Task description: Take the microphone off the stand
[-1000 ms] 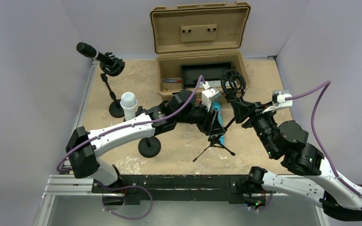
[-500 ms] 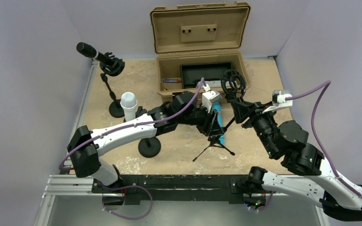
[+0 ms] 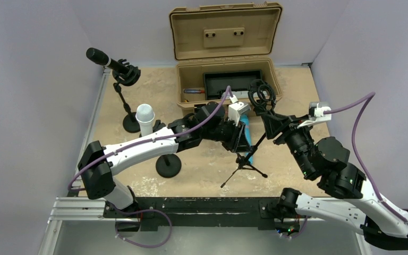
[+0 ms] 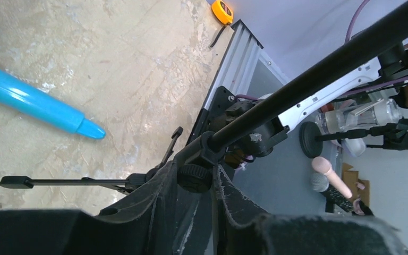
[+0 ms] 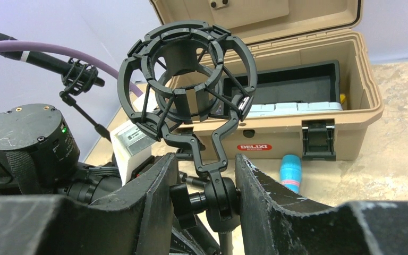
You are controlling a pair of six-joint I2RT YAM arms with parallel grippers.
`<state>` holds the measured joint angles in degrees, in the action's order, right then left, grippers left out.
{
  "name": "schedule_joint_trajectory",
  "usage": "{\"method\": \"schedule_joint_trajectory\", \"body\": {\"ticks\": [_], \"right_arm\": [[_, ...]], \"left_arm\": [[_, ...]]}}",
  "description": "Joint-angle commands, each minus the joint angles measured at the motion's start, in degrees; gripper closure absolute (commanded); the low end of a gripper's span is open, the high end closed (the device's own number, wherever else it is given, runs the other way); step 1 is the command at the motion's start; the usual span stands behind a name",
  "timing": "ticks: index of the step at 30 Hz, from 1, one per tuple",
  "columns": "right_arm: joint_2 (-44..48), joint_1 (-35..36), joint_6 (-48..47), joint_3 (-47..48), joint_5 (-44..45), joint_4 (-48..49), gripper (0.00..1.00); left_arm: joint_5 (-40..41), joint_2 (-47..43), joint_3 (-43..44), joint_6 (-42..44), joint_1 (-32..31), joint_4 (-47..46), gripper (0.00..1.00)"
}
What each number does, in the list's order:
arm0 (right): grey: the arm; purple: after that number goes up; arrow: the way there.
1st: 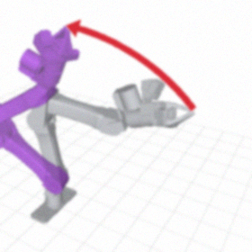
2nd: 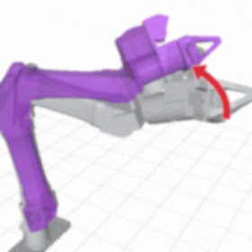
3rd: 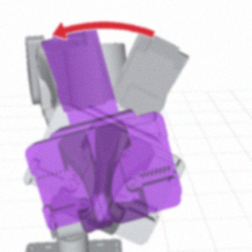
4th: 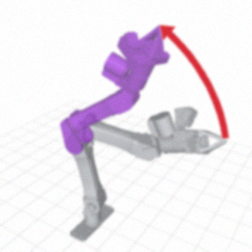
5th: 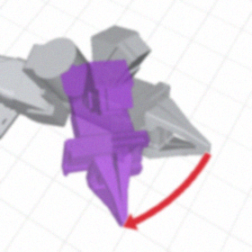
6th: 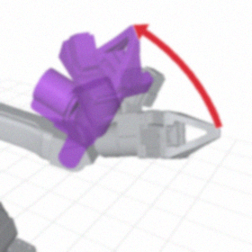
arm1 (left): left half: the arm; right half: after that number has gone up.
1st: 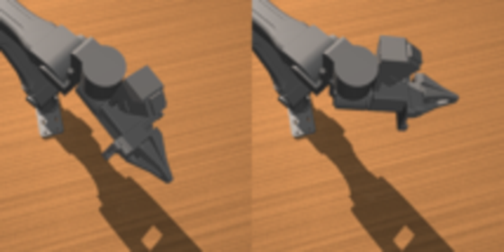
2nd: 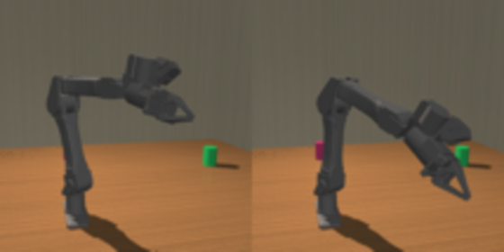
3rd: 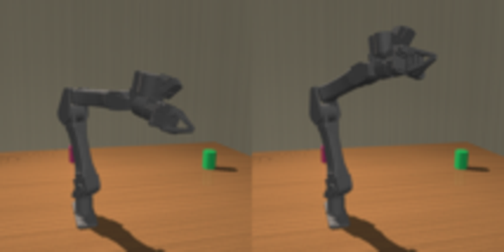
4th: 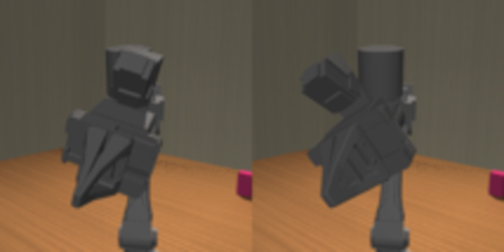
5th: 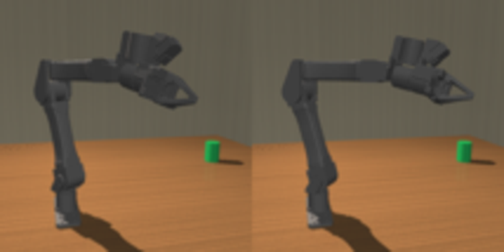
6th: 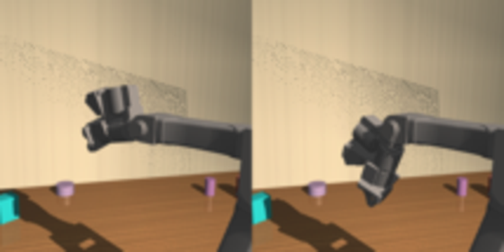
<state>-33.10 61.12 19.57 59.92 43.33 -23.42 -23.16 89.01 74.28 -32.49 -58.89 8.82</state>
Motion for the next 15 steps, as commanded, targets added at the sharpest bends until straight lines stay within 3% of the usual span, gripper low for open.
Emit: {"method": "schedule_joint_trajectory", "body": {"ticks": [1, 15], "right_arm": [[1.23, 0.14, -1.06, -0.16, -0.29, 7.39, 1.0], [4.0, 0.14, -5.82, -4.05, -5.28, 15.39, 1.0]], "left_arm": [[1.59, -0.22, 4.0, -9.48, 0.36, 2.6, 1.0], [6.76, -6.34, 1.09, -40.81, 0.36, -0.94, 1.0]]}}
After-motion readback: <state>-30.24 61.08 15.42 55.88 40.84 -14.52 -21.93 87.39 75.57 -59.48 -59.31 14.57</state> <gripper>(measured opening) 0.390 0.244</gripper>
